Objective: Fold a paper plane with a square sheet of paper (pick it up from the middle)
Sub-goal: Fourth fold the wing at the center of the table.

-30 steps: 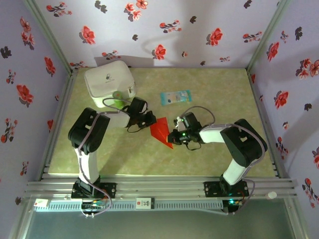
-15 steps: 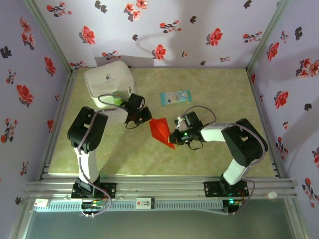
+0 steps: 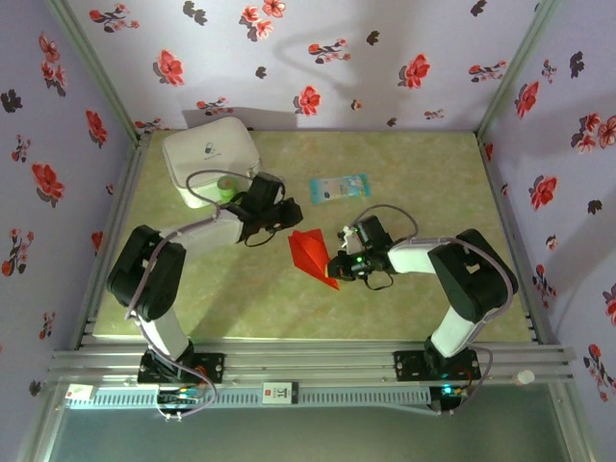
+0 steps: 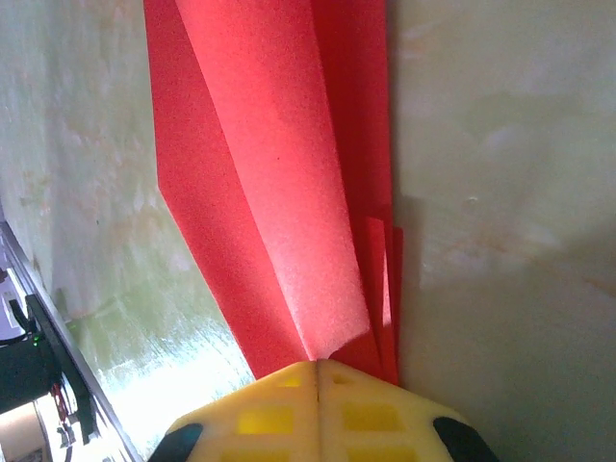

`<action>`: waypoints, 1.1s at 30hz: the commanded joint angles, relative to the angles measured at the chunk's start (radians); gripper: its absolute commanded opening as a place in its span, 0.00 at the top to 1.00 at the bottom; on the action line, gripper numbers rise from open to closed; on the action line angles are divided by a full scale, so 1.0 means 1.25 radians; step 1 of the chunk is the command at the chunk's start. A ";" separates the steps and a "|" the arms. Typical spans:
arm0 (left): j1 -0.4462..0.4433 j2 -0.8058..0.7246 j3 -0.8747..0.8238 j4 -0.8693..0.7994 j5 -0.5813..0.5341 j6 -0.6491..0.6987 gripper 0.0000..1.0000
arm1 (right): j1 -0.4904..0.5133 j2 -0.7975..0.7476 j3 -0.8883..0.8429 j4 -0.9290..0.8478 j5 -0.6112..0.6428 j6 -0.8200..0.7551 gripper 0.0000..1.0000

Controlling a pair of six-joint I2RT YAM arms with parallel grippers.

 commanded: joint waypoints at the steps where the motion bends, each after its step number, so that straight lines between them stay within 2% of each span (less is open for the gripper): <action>1: -0.035 0.036 -0.034 0.046 0.073 0.009 0.89 | -0.006 0.020 -0.039 -0.130 0.056 -0.007 1.00; 6: -0.069 0.099 -0.043 0.094 0.105 -0.001 0.89 | -0.010 0.017 -0.043 -0.121 0.053 0.000 1.00; 13: -0.064 0.159 -0.073 0.134 0.086 -0.002 0.89 | -0.012 -0.001 -0.048 -0.089 0.022 0.023 1.00; 18: -0.061 0.187 -0.093 0.137 0.072 0.001 0.89 | -0.010 -0.050 -0.042 -0.030 -0.035 0.077 1.00; 21: -0.062 0.192 -0.108 0.129 0.068 -0.001 0.90 | -0.008 -0.076 -0.025 -0.043 -0.042 0.075 1.00; 24: -0.060 0.191 -0.131 0.145 0.067 -0.011 0.90 | -0.006 -0.071 -0.002 -0.076 -0.033 0.059 1.00; 33: -0.060 0.188 -0.137 0.151 0.070 -0.009 0.90 | 0.027 0.011 0.065 -0.044 0.007 0.103 1.00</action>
